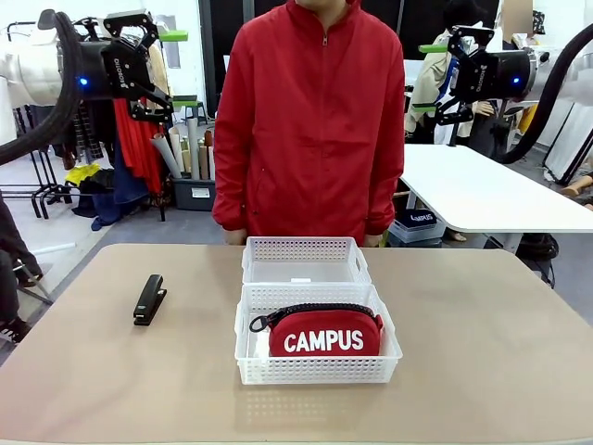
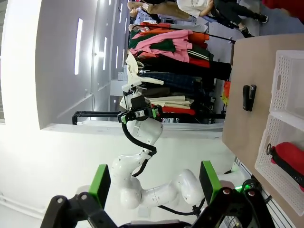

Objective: Distribute items into two baskets.
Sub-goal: Pick up the Stapler that the person points to.

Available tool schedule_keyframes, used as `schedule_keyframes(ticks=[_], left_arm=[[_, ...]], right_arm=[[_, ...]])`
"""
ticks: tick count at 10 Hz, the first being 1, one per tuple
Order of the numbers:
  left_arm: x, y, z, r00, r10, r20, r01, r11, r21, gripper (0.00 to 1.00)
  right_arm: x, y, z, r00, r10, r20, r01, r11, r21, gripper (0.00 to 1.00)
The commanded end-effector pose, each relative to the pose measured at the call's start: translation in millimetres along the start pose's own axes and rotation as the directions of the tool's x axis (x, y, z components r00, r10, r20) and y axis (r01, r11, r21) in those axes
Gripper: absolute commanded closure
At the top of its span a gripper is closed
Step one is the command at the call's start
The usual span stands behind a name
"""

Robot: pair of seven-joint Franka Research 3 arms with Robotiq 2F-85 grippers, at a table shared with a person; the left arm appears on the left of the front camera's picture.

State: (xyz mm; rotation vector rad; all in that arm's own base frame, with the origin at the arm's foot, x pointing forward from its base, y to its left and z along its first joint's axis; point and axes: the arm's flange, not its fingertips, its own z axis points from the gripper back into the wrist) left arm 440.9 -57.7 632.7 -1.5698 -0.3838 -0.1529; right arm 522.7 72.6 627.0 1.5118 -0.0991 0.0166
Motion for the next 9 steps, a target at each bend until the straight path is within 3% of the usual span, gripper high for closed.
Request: schedule_keyframes(ticks=[1, 9], left_arm=[[-1.9, -1.0, 0.3, 1.000, 0.000, 0.001, 0.000, 1.000, -0.004, 0.00], [-1.9, -1.0, 0.3, 1.000, 0.000, 0.001, 0.000, 1.000, -0.004, 0.00]], right_arm=[[0.0, 1.7, 0.3, 1.000, -0.018, 0.003, 0.018, 1.000, 0.009, 0.00], [0.0, 1.7, 0.3, 1.000, -0.018, 0.003, 0.018, 1.000, 0.009, 0.00]])
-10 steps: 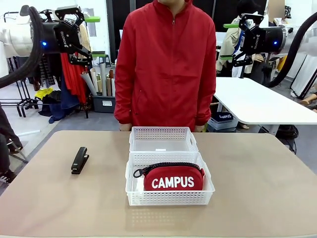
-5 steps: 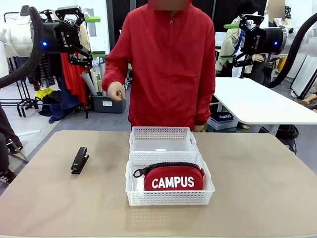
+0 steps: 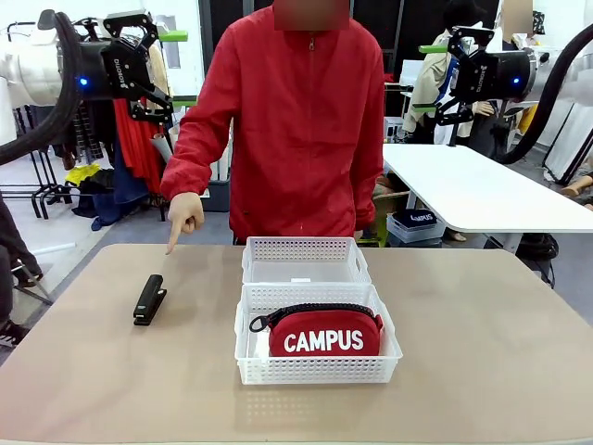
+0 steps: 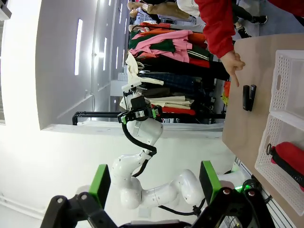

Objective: Distribute items into two baskets.
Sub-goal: Pick up the Stapler that the person points to.

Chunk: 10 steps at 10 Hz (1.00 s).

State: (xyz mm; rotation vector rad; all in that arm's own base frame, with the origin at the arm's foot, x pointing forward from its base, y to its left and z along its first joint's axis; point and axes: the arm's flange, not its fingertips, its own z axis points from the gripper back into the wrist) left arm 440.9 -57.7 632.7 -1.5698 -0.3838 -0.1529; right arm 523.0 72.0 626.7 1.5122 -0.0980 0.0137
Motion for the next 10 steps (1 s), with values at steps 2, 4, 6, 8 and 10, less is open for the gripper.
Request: schedule_keyframes(ticks=[2, 4, 6, 8, 10], left_arm=[[-1.9, -1.0, 0.3, 1.000, 0.000, 0.001, 0.000, 1.000, -0.004, 0.00], [-1.9, -1.0, 0.3, 1.000, 0.000, 0.001, 0.000, 1.000, -0.004, 0.00], [-1.9, -1.0, 0.3, 1.000, 0.000, 0.001, 0.000, 1.000, -0.004, 0.00], [-1.9, -1.0, 0.3, 1.000, 0.000, 0.001, 0.000, 1.000, -0.004, 0.00], [-1.9, -1.0, 0.3, 1.000, 0.000, 0.001, 0.000, 1.000, -0.004, 0.00]], right_arm=[[-0.3, 2.2, -0.2, 1.000, -0.016, 0.002, 0.016, 1.000, 0.009, 0.00], [-0.3, 2.2, -0.2, 1.000, -0.016, 0.002, 0.016, 1.000, 0.009, 0.00], [-0.3, 2.2, -0.2, 1.000, -0.016, 0.002, 0.016, 1.000, 0.009, 0.00], [-0.3, 2.2, -0.2, 1.000, -0.016, 0.002, 0.016, 1.000, 0.009, 0.00], [-0.3, 2.2, -0.2, 1.000, -0.016, 0.002, 0.016, 1.000, 0.009, 0.00]])
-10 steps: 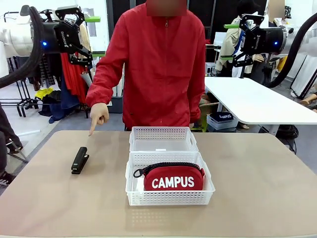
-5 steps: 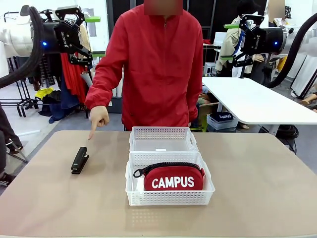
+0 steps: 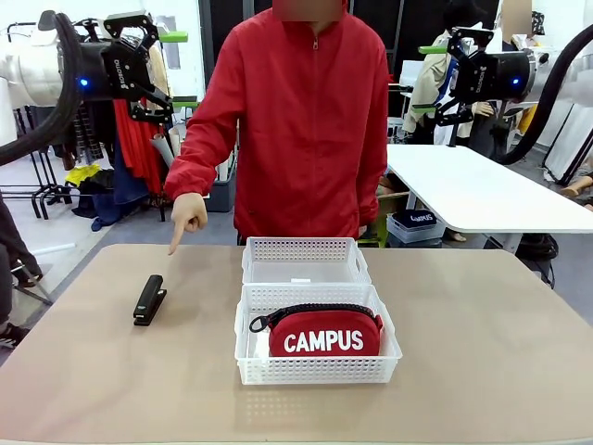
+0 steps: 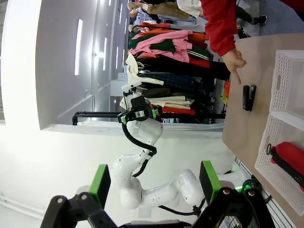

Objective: Distribute items into two baskets.
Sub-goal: Pick up the Stapler that the person points to.

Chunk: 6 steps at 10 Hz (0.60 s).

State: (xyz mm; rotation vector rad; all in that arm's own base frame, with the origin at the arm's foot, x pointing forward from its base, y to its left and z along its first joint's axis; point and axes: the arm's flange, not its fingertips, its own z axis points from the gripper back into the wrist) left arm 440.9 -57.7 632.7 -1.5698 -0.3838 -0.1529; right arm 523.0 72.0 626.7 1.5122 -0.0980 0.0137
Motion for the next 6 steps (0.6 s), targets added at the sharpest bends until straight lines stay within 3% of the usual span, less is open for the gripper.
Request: schedule_keyframes(ticks=[1, 5, 6], left_arm=[[-1.9, -1.0, 0.3, 1.000, 0.000, 0.001, 0.000, 1.000, -0.004, 0.00], [0.0, 0.0, 0.0, 1.000, 0.000, 0.000, 0.000, 1.000, 0.000, 0.00], [3.0, 2.8, -3.0, 0.998, 0.063, -0.019, -0.062, 0.997, 0.053, 0.00]], right_arm=[[-0.3, 2.2, -0.2, 1.000, -0.016, 0.002, 0.016, 1.000, 0.008, 0.00], [-0.3, 2.2, -0.2, 1.000, -0.016, 0.002, 0.016, 1.000, 0.008, 0.00], [-0.3, 2.2, -0.2, 1.000, -0.016, 0.002, 0.016, 1.000, 0.008, 0.00]])
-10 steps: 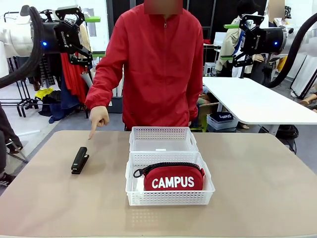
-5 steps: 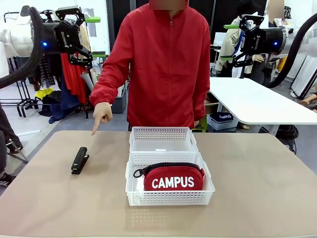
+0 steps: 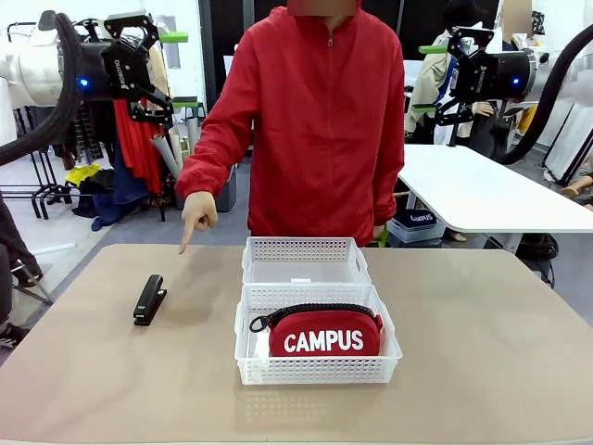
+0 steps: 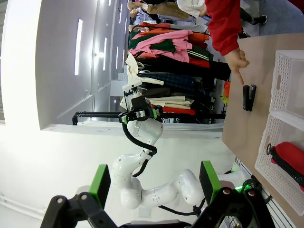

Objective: Distribute items into two baskets.
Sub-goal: Pick up the Stapler that the person points to.

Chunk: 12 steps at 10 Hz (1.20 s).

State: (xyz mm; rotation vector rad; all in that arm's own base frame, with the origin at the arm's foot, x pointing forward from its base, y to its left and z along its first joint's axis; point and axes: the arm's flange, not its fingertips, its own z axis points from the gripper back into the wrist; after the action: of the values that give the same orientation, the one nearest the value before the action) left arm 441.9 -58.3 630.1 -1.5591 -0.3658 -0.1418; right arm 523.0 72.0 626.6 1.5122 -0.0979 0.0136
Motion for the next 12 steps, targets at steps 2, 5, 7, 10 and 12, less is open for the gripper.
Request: schedule_keyframes(ticks=[2, 5, 7, 10, 12], left_arm=[[13, 1, 1, 0.992, 0.120, -0.032, -0.114, 0.984, 0.139, 0.00], [15, 2, 3, 0.989, 0.137, -0.063, -0.117, 0.959, 0.260, 0.00], [16, 10, 5, 0.984, 0.147, -0.099, -0.088, 0.888, 0.451, 0.00], [18, 23, 8, 0.975, 0.174, -0.140, -0.034, 0.734, 0.678, 0.00], [16, 35, 7, 0.972, 0.152, -0.180, 0.054, 0.602, 0.796, 0.00]], right_arm=[[0, 2, 0, 1.000, -0.016, 0.002, 0.016, 1.000, 0.008, 0.00], [0, 2, 0, 1.000, -0.016, 0.002, 0.016, 1.000, 0.008, 0.00], [0, 2, 0, 1.000, -0.016, 0.002, 0.016, 1.000, 0.008, 0.00], [0, 2, 0, 1.000, -0.016, 0.002, 0.016, 1.000, 0.008, 0.00], [0, 2, 0, 1.000, -0.016, 0.002, 0.016, 1.000, 0.008, 0.00]])
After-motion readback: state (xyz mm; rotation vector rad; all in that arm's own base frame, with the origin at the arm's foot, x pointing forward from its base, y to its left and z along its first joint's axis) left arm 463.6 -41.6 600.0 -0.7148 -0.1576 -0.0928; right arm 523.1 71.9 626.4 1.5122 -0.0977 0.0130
